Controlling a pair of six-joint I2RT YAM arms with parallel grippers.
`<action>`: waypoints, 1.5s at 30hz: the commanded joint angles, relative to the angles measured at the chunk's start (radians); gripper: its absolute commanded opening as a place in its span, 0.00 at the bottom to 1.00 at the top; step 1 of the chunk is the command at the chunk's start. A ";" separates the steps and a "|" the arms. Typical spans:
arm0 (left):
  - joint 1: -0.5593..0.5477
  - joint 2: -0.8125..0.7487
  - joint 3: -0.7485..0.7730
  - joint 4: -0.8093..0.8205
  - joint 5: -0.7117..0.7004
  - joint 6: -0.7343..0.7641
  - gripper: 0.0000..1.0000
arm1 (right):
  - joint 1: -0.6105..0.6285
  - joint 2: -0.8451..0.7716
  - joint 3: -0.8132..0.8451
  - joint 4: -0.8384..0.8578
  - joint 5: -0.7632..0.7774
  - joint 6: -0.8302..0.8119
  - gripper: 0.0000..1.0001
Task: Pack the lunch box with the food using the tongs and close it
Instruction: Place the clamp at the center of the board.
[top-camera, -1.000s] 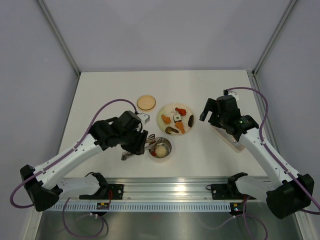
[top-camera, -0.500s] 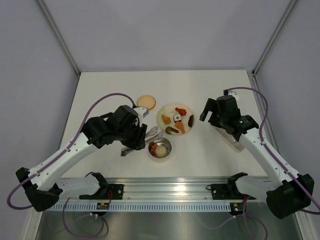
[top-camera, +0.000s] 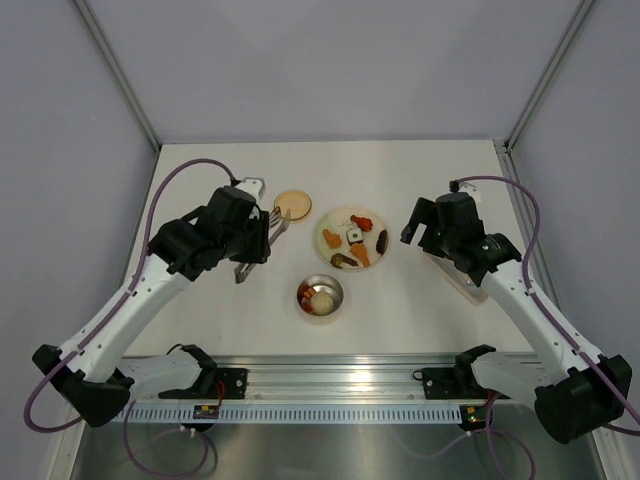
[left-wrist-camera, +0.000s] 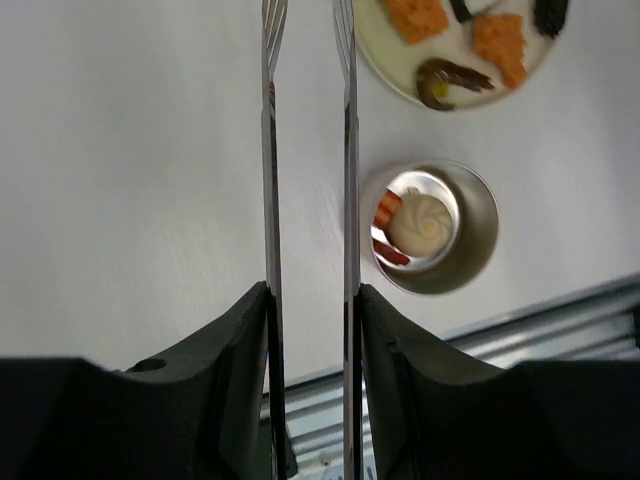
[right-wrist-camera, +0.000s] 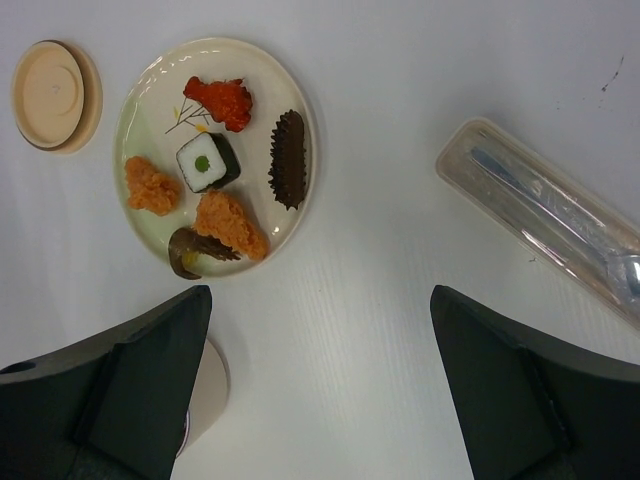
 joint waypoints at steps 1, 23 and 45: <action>0.082 0.011 -0.013 0.148 -0.144 0.032 0.41 | 0.002 -0.024 -0.013 0.007 0.012 0.001 1.00; 0.603 0.542 -0.012 0.529 -0.136 -0.051 0.48 | 0.002 -0.038 -0.021 -0.002 0.017 -0.002 0.99; 0.510 0.469 0.166 0.396 -0.085 0.020 0.99 | 0.002 0.005 -0.005 0.015 0.031 -0.022 1.00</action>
